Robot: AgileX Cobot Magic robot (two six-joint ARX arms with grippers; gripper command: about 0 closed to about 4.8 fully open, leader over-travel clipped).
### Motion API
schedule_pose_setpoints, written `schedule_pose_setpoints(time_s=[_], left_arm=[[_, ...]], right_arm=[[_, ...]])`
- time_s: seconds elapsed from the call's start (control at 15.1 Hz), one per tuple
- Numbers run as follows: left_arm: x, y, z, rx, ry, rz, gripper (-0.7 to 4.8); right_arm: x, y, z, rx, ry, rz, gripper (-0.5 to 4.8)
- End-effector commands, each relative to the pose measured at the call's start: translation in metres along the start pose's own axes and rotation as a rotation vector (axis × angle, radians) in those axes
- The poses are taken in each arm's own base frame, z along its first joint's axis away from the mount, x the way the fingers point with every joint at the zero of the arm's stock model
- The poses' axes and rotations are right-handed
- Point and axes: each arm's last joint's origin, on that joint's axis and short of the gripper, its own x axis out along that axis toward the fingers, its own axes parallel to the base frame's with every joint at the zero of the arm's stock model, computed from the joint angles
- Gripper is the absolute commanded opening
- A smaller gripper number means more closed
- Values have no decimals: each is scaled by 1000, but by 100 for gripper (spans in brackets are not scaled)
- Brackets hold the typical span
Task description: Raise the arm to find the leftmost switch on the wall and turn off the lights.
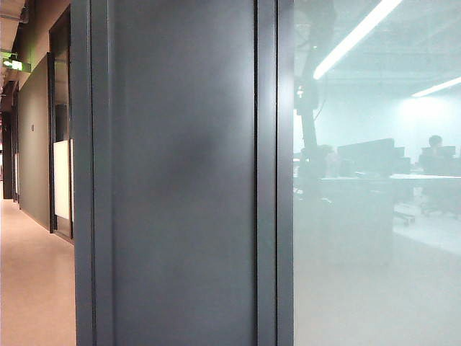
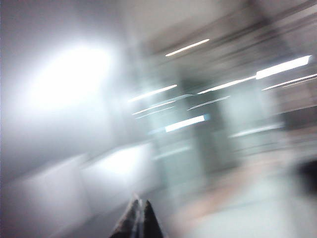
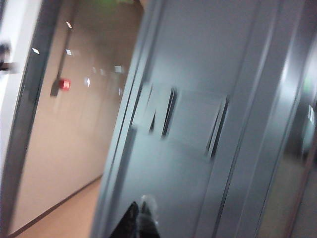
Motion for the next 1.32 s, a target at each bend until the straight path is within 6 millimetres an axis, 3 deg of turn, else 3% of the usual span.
schedule_pose_setpoints(time_s=[0.07,0.2,0.4,0.66,0.86,1.06,1.32], left_arm=[[-45,-13,-18,134,168,363,-6],[-77,-26,-39,253,281,469,-6],[-111,-42,-81,254,396,490,-5],[-121,-42,-168,172,619,503,-5],[-123,-41,-219,83,611,529,-5],[-128,-43,-240,-22,632,552,-5],[-129,-44,-242,-38,646,555,-5]], right_arm=[[-13,9,-4,126,119,-117,-1],[-26,20,-14,134,262,-175,-1],[-49,33,-38,30,403,-369,-1],[-76,41,-98,4,451,-617,-1],[-92,44,-155,-9,419,-751,-1],[-102,49,-190,31,505,-759,-1],[-109,54,-207,103,657,-751,-1]])
